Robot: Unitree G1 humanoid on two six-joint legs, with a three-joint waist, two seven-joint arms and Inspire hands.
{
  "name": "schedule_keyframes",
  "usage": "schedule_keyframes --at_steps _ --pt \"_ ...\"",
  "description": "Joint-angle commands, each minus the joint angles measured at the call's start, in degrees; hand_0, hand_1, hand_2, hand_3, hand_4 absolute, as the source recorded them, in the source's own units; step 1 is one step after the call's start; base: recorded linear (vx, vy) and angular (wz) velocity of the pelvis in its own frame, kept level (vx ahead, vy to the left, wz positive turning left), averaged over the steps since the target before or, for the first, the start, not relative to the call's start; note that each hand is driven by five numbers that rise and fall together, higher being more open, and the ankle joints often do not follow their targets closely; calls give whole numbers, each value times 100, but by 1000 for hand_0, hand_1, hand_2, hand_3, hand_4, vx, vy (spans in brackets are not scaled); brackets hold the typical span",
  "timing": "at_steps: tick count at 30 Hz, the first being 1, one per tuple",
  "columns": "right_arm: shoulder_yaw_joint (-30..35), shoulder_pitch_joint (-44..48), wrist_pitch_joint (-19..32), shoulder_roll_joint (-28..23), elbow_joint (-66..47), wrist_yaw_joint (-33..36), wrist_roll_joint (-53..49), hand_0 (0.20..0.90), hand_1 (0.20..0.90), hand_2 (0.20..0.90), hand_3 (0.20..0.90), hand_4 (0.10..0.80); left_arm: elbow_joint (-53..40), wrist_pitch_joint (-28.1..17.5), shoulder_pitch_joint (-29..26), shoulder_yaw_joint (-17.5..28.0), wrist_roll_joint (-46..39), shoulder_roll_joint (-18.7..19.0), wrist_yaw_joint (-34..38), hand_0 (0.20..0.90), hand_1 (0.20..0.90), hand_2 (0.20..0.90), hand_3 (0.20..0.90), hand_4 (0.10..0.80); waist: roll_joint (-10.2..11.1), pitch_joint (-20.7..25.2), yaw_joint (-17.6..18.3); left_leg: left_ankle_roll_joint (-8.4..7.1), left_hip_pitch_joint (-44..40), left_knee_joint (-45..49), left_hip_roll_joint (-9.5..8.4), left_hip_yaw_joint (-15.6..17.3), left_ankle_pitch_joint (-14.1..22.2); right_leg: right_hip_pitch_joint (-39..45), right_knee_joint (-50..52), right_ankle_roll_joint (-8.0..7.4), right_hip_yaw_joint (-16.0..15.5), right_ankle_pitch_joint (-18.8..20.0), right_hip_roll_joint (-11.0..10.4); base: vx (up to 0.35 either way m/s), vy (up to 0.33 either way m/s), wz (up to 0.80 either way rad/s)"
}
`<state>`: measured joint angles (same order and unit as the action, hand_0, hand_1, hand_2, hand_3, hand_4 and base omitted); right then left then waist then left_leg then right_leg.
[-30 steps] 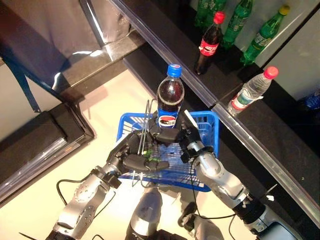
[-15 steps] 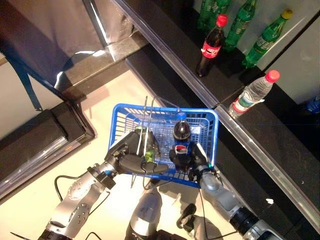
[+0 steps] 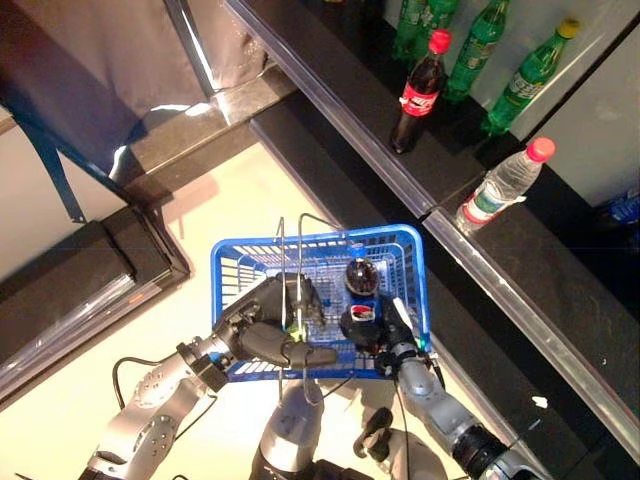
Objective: Pick up the drink and place into the basket.
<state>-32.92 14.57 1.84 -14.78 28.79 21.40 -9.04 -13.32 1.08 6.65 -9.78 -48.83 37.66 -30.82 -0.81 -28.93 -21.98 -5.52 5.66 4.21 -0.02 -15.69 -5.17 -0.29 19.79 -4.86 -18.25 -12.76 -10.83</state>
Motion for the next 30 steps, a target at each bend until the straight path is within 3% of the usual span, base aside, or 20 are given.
schedule_keyframes --at_steps 1,10,16,24,25,27,30 --pt "-327 230 -239 -52 135 160 669 300 300 300 200 100 -1805 -1189 -594 563 -1123 -480 -846 300 300 300 200 100 -76 974 62 228 231 681 -221 -168 328 200 -603 378 -149 720 237 31 -27 9" --pt "-514 1133 -2036 -60 1601 179 1189 300 300 300 200 100 -1953 -914 -746 400 -943 -433 -855 300 300 300 200 100 -67 795 -192 250 300 847 -291 -243 390 233 -480 395 -255 681 214 46 -35 3" --pt "-508 1807 -2659 211 2822 59 1134 300 300 300 200 100 -2095 -541 -993 197 -777 -510 -689 300 300 300 200 100 -13 746 -357 277 294 902 -320 -296 419 300 -490 404 -275 702 225 73 -37 12" --pt "-397 2037 -2873 533 3476 229 1020 300 300 300 200 100 -2184 -331 -1117 -52 -706 -604 -452 300 300 300 200 100 -64 779 -439 303 255 932 -337 -317 436 371 -495 383 -282 717 197 75 13 1" --pt "-414 2022 -2869 542 3485 229 985 434 434 434 356 256 -2198 -320 -1114 -59 -702 -608 -424 300 300 300 200 100 -74 776 -439 307 255 934 -338 -318 436 371 -493 380 -280 717 195 51 24 4" --pt "-437 1952 -2797 579 3493 309 847 900 900 900 900 800 -2236 -275 -1101 -96 -706 -618 -339 300 300 300 200 100 -91 761 -434 316 253 942 -339 -316 442 365 -474 377 -273 711 194 44 15 2" --pt "-409 1831 -2578 609 3464 402 631 900 900 900 900 800 -2249 -222 -1067 -85 -734 -604 -261 300 300 300 200 100 -107 731 -420 321 253 940 -336 -321 441 356 -455 367 -264 706 191 10 1 0"
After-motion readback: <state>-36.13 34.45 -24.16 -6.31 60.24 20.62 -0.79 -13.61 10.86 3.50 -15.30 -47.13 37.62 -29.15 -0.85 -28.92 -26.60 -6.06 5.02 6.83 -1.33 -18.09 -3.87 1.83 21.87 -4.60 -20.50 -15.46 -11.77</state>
